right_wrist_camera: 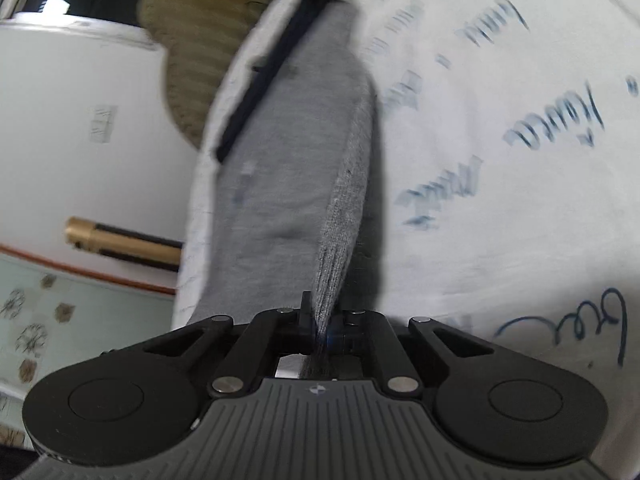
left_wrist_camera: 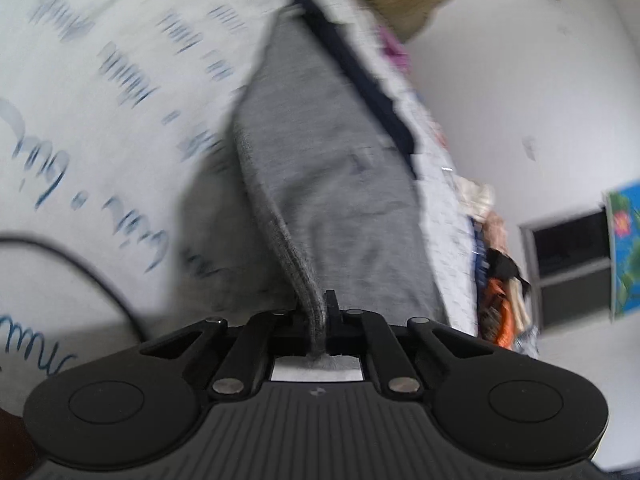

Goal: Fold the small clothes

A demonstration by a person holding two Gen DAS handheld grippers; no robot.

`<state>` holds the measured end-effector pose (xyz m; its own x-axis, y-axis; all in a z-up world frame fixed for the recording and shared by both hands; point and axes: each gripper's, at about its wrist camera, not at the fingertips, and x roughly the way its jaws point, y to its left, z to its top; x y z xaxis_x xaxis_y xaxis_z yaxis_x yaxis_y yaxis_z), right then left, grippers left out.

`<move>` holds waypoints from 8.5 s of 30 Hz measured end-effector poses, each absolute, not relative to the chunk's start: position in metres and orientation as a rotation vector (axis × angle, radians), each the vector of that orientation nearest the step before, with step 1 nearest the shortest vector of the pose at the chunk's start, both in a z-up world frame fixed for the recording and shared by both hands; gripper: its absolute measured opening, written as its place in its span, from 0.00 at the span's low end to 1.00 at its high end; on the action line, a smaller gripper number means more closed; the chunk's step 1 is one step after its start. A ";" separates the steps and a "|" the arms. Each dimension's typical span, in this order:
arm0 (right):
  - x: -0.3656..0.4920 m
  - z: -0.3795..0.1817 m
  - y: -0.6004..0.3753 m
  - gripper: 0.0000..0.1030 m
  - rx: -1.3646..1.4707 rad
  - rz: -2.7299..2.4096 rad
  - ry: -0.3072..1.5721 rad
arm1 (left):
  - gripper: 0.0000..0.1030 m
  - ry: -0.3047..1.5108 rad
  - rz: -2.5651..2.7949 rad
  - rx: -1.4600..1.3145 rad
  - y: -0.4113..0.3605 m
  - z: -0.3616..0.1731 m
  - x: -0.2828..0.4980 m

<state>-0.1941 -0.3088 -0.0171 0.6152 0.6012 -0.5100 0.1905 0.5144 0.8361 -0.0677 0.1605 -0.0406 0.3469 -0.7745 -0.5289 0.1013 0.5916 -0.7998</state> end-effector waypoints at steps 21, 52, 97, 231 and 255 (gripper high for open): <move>-0.208 -0.028 -0.335 0.53 1.065 0.232 0.885 | 0.35 1.126 -0.577 -0.602 0.153 -0.056 -0.062; -0.200 -0.022 -0.325 0.09 0.911 0.271 0.973 | 0.06 1.110 -0.591 -0.553 0.152 -0.041 -0.051; 0.205 -0.041 -0.472 0.58 1.217 0.137 0.518 | 0.49 0.758 -0.431 -0.528 0.052 0.013 0.369; 0.038 -0.012 -0.354 0.09 1.058 0.055 0.483 | 0.05 0.776 -0.331 -0.835 0.097 -0.003 0.159; -0.092 -0.055 -0.317 0.23 1.081 0.002 0.683 | 0.09 0.961 -0.280 -0.668 0.144 -0.054 0.055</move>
